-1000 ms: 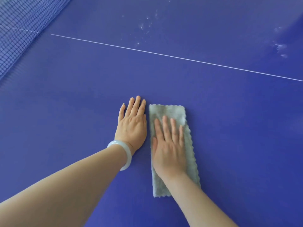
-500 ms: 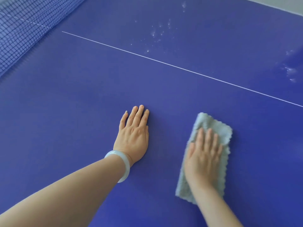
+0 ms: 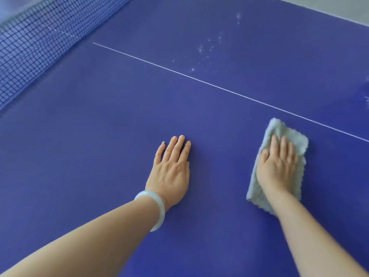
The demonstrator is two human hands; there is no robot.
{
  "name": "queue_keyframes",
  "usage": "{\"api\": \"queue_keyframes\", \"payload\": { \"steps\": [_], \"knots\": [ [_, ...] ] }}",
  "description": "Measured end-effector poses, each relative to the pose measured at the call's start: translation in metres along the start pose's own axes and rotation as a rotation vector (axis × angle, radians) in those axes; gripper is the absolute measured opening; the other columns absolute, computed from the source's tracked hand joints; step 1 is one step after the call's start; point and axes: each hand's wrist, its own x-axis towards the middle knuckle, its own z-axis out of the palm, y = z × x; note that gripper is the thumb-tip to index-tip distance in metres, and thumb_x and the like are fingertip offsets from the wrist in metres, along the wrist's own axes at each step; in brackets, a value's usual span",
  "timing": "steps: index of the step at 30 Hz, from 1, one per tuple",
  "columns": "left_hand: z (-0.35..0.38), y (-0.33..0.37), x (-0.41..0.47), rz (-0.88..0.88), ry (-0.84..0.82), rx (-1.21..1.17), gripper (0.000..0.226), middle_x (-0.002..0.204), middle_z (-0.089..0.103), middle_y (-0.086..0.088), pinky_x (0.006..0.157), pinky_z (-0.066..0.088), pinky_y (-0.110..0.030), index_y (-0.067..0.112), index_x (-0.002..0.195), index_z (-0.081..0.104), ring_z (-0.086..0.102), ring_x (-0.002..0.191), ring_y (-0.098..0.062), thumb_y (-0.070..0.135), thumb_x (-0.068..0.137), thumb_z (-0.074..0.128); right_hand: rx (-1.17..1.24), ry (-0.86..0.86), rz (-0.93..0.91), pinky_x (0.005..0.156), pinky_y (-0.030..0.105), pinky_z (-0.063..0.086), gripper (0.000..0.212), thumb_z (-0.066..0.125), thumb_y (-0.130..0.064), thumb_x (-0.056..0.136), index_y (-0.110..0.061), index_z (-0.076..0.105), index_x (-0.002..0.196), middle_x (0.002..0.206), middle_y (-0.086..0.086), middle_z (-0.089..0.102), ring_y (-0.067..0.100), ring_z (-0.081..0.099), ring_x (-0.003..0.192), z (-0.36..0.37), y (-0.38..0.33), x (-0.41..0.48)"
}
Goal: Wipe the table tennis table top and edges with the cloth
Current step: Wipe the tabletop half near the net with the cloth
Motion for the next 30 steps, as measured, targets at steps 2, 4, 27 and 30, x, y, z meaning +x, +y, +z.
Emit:
{"api": "queue_keyframes", "payload": {
  "steps": [2,4,27,30],
  "knots": [
    [-0.001,0.000,0.000,-0.001,0.002,0.016,0.060,0.165,0.015,-0.005,0.124,0.002,-0.043,0.014,0.157,0.021,0.010,0.153,-0.023,0.030,0.100,0.012,0.002,0.044,0.009,0.122,0.057,0.013,0.059,0.024,-0.029,0.099,-0.008,0.033,0.154,0.161,0.019,0.028,0.038,0.022,0.150,0.006,-0.021,-0.036],
    [-0.003,0.000,-0.001,-0.002,-0.009,0.023,0.061,0.164,0.017,-0.006,0.124,0.005,-0.044,0.014,0.157,0.023,0.013,0.152,-0.024,0.030,0.099,0.011,0.007,0.015,-0.157,0.123,0.056,0.011,0.061,0.027,-0.030,0.097,-0.009,0.035,0.154,0.161,0.018,0.029,0.039,0.023,0.150,0.014,-0.067,-0.053],
    [-0.007,0.004,-0.001,-0.005,-0.042,0.014,0.061,0.166,0.009,-0.004,0.124,-0.002,-0.041,0.013,0.157,0.017,0.001,0.153,-0.019,0.033,0.100,0.012,0.039,0.006,-0.371,0.125,0.052,0.011,0.059,0.023,-0.031,0.101,-0.012,0.029,0.157,0.164,0.014,0.021,0.032,0.015,0.153,0.030,-0.113,-0.121],
    [-0.007,0.003,-0.002,-0.006,-0.036,0.005,0.057,0.166,0.009,-0.003,0.123,-0.005,-0.039,0.014,0.157,0.017,0.000,0.153,-0.019,0.027,0.102,0.016,0.059,-0.091,-0.570,0.125,0.049,0.011,0.059,0.021,-0.034,0.101,-0.017,0.029,0.157,0.165,0.007,0.020,0.025,0.013,0.154,0.017,-0.080,-0.119]
  ]
}}
